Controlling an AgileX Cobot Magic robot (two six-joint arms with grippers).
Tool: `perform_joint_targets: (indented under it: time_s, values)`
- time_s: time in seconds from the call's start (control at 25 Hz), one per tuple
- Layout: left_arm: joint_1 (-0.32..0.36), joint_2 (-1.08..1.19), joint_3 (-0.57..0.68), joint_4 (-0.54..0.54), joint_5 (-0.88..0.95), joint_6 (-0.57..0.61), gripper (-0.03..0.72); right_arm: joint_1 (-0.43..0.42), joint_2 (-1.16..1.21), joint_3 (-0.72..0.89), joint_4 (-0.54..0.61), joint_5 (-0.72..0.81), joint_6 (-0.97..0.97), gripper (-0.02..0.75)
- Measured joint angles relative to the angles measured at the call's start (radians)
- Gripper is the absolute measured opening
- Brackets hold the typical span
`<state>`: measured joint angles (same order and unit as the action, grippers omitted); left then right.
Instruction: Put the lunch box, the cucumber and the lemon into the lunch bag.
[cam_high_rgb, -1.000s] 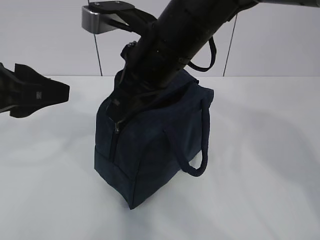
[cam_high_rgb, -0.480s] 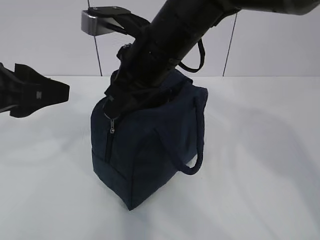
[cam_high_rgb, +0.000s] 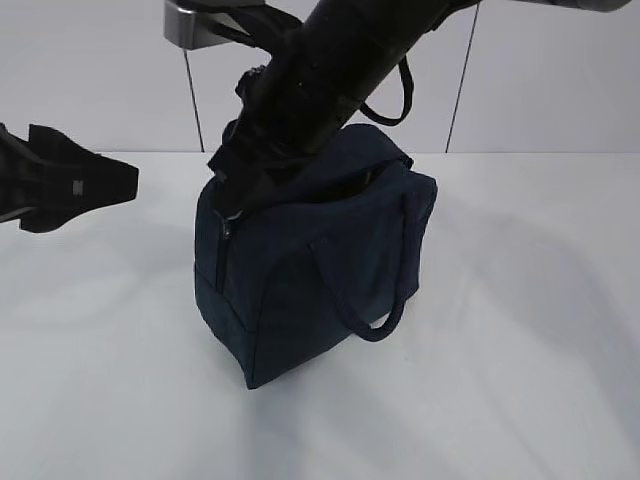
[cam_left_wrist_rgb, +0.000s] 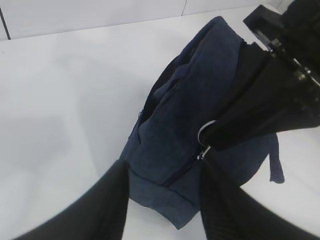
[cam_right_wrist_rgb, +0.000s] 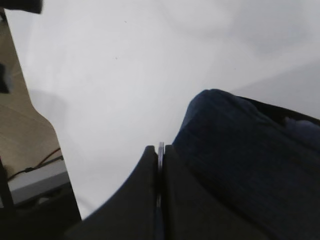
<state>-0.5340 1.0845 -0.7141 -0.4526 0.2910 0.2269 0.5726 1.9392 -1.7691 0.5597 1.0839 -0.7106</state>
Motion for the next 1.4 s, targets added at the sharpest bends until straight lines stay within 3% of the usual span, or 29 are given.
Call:
perform_joint_targets:
  time_s: [0.32,1.04,1.4]
  values:
    - [0.0,0.057,0.0,0.061,-0.06,0.0,0.323,-0.004,0.002,0.0,0.086,0.034,-0.026,0.02]
    - [0.0,0.263,0.0,0.073,-0.208,0.0,0.323,-0.004,0.002,0.0,0.043,-0.082,0.171,0.02]
    - [0.0,0.279,0.0,0.074,-0.284,0.0,0.323,-0.004,0.002,0.0,-0.175,-0.099,0.374,0.02]
